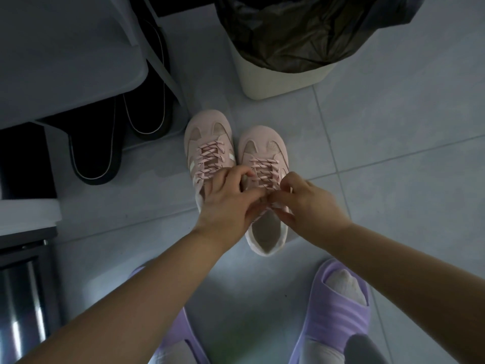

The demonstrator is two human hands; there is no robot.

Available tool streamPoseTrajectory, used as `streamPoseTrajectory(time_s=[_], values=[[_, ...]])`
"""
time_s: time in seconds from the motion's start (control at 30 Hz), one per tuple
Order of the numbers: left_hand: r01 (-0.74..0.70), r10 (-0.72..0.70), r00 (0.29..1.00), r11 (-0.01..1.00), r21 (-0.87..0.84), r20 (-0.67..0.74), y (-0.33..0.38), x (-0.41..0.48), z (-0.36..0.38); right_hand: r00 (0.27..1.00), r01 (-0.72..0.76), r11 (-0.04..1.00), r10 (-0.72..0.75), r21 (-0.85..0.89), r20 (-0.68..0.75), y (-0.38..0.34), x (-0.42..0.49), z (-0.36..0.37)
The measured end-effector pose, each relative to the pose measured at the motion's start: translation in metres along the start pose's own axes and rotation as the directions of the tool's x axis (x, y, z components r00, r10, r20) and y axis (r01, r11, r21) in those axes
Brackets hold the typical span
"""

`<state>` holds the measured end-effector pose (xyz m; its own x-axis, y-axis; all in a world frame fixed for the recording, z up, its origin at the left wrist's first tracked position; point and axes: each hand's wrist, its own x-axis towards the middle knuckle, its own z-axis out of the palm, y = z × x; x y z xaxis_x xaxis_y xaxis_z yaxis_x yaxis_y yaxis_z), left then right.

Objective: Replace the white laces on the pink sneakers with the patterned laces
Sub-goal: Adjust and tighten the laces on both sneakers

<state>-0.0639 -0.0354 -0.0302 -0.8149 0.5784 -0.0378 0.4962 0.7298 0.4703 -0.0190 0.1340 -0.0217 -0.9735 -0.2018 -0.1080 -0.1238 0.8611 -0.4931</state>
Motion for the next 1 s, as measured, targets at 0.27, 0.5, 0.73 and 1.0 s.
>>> streamPoseTrajectory(time_s=[0.27,0.5,0.73,1.0], values=[[-0.1,0.092,0.995,0.977,0.189,0.05,-0.002,-0.006,0.01,0.997,0.034,0.979,-0.018,-0.202,0.081,0.001,-0.007,0.011],[-0.061,0.061,0.998,0.998,-0.013,-0.005,-0.005,-0.008,0.011,0.989,0.132,0.99,-0.129,0.037,-0.075,0.012,-0.016,0.009],[-0.145,0.122,0.982,0.976,-0.162,-0.144,0.009,-0.012,0.012,0.993,-0.116,0.986,0.111,0.121,0.048,0.009,-0.007,0.015],[-0.196,0.19,0.979,0.977,-0.082,-0.072,0.006,-0.016,0.016,0.993,0.022,0.996,-0.011,0.089,-0.12,0.029,-0.01,0.006]])
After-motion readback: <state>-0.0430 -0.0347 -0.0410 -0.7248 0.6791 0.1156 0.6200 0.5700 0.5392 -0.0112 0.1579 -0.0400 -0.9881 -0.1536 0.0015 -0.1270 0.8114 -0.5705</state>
